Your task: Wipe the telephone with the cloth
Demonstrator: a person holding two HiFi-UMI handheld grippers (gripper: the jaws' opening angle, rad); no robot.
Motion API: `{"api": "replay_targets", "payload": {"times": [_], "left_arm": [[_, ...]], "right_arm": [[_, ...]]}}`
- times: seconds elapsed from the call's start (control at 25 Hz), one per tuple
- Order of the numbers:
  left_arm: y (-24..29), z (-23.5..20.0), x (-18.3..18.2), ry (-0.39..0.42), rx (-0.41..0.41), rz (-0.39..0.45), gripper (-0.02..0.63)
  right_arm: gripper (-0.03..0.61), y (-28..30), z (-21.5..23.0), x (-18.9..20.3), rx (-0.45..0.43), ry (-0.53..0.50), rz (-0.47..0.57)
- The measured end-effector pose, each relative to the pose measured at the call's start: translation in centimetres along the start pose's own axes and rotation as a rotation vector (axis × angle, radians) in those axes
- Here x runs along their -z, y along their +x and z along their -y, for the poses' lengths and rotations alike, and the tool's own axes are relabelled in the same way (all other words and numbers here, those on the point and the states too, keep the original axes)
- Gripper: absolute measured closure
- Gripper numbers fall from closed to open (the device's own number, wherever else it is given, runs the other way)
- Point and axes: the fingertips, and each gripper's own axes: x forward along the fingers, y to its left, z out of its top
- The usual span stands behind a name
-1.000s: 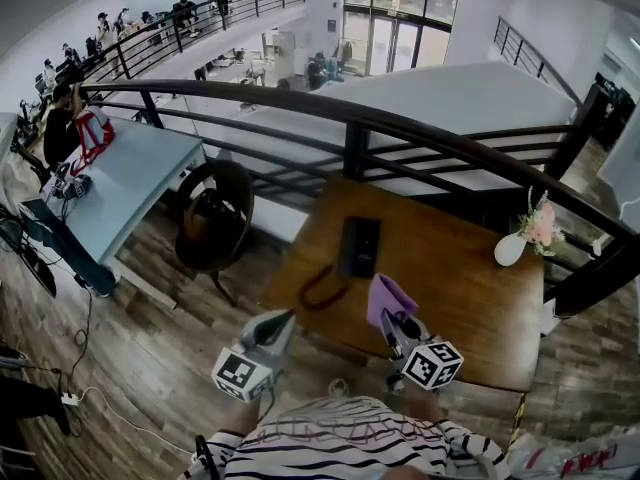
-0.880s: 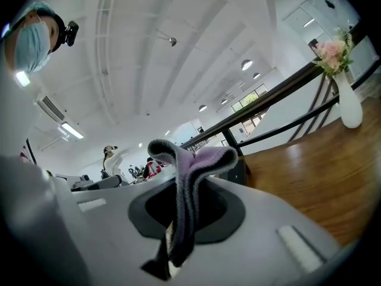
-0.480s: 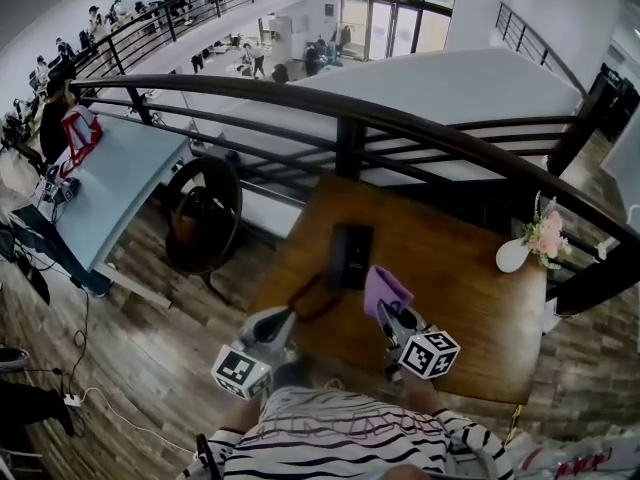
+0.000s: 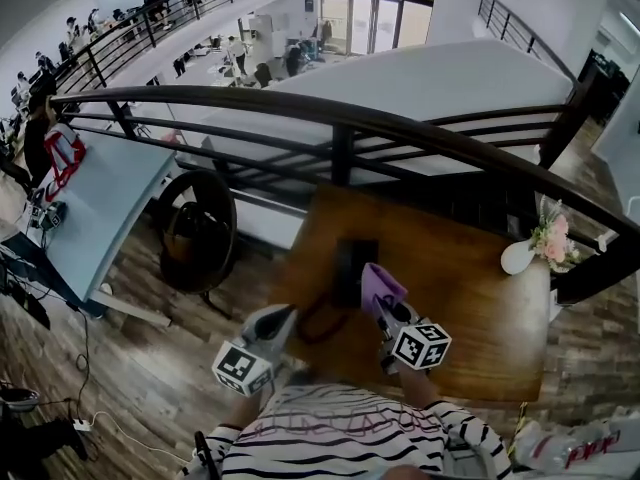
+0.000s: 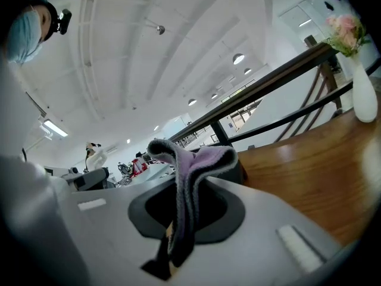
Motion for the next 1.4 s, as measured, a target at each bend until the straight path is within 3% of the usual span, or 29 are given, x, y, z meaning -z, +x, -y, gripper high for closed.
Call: {"api": "replay_targets", "payload": {"times": [0.2,0.68,1.4], "left_arm": [[-0.1,-5.3,0.8,-0.013,0.007,-0.011,0.612],[-0.4,-10.4,1.7,-0.052,-0.049,-0.033,0.612],[3.1,-8.2,2.0,-0.068,0.024,-0.047,0.612]], "right_arm": [[0.540,8.0,0.3,1.7,0.025,-0.018,-0.057],[0.540,18.8,2.2,3.2,0.080,-0.038,-0.181],[0.540,11.0,14.0,0.1,0.388,-0.020,-0.167]]}}
